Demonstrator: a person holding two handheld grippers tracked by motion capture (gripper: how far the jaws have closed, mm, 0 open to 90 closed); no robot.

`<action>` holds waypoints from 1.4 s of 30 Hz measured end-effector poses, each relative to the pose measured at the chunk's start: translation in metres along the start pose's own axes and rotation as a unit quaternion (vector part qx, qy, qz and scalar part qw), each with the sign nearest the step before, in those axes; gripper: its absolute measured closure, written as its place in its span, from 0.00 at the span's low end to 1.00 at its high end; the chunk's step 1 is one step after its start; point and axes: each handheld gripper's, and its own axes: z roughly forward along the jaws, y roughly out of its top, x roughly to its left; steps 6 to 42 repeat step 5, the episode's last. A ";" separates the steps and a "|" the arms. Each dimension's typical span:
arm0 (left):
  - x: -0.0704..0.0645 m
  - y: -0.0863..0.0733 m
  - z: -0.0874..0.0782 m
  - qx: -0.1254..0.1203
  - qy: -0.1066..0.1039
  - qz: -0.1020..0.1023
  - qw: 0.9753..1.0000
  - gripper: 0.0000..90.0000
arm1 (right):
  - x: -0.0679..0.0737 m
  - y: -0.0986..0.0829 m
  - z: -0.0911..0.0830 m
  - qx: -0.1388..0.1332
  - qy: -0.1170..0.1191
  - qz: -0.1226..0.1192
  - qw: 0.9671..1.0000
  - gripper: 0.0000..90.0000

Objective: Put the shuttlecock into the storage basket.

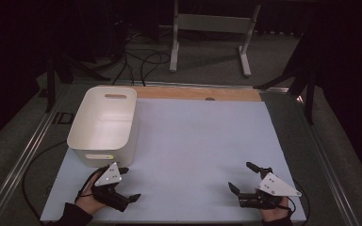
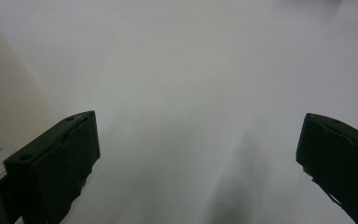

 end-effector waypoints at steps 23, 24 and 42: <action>-0.001 0.000 0.000 0.001 -0.002 0.003 1.000 0.00 | 0.000 0.000 0.001 0.000 0.001 0.001 1.000 0.10; -0.001 0.000 0.000 0.001 -0.002 0.003 1.000 0.00 | 0.000 0.000 0.001 0.000 0.001 0.001 1.000 0.10; -0.001 0.000 0.000 0.001 -0.002 0.003 1.000 0.00 | 0.000 0.000 0.001 0.000 0.001 0.001 1.000 0.10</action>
